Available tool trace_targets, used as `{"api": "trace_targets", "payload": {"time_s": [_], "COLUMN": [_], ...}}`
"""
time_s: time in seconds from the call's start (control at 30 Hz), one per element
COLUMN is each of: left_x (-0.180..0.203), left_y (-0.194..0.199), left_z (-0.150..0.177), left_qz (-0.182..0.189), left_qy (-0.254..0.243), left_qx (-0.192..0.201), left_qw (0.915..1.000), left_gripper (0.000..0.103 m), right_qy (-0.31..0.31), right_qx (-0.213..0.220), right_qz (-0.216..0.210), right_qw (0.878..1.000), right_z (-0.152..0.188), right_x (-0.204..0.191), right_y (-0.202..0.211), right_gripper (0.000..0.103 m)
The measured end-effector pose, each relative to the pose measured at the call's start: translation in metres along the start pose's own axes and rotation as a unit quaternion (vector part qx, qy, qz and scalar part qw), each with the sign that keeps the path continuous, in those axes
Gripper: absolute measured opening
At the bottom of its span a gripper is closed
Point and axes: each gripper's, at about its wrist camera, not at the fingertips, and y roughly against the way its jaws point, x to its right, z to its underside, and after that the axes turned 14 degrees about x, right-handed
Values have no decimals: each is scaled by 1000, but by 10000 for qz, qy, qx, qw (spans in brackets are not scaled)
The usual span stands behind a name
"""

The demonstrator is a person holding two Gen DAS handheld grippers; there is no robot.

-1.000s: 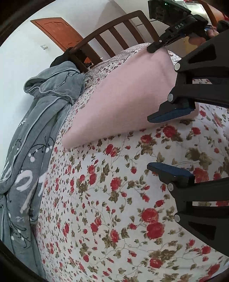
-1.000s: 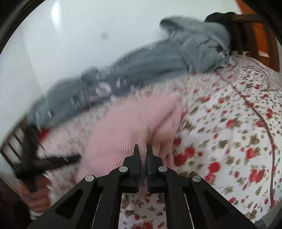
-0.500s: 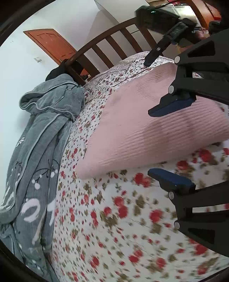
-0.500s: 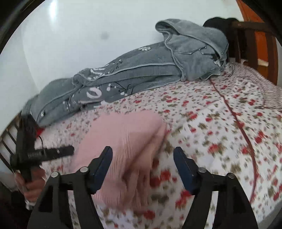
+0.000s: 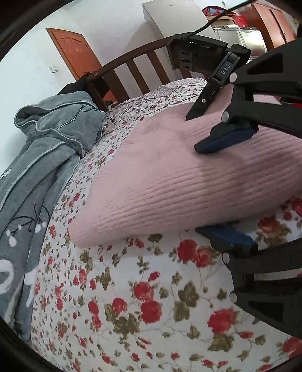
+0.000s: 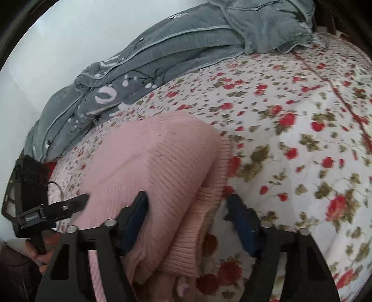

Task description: Fold small clothes

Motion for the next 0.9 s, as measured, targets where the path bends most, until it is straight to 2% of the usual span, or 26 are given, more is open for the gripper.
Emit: {"api": "trace_targets", "payload": {"time_s": [0.1,0.17,0.2,0.23,0.3,0.4,0.5,0.6,0.67,0.7,0.8,0.9], "left_x": [11,23,28,33,37,38,31,9,-8,-20,-58,-89], "left_y": [4,8,11,15,23,41,69,97,106,109,111,102], "left_z": [-1,-3,-4,-6,-12,-24,-40,-55,-63,-65,-70,-67], "left_qz": [-229,-449,-503,-545,-492,-505,-626,-790,-955,-1080,-1250,-1100], "left_qy": [-212,-426,-497,-565,-582,-604,-719,-705,-723,-692,-418,-2], "left_qx": [79,185,248,314,395,573,844,956,905,917,837,675], "left_qw": [9995,9979,9972,9964,9963,9952,9919,9898,9887,9875,9877,9916], "left_gripper": [46,41,39,38,36,35,34,35,35,35,35,36], "right_qy": [-125,-255,-301,-313,-283,5,95,139,153,214,628,835], "right_qx": [-147,-220,-188,-89,35,246,314,381,473,499,506,217], "right_qz": [-81,-247,-298,-284,-310,-128,-342,-594,-938,-950,-876,-659], "right_qw": [9998,9991,9989,9991,9991,9996,9989,9974,9943,9940,9929,9941], "right_z": [-2,-4,-4,-6,-11,-14,-16,-19,-23,-25,-23,-11], "right_x": [3,5,5,4,-4,-27,-55,-84,-109,-119,-158,-173], "right_y": [-5,-4,-3,3,14,25,27,19,9,4,-25,-59], "right_gripper": [63,50,37,28,24,21,19,16,16,16,16,16]}}
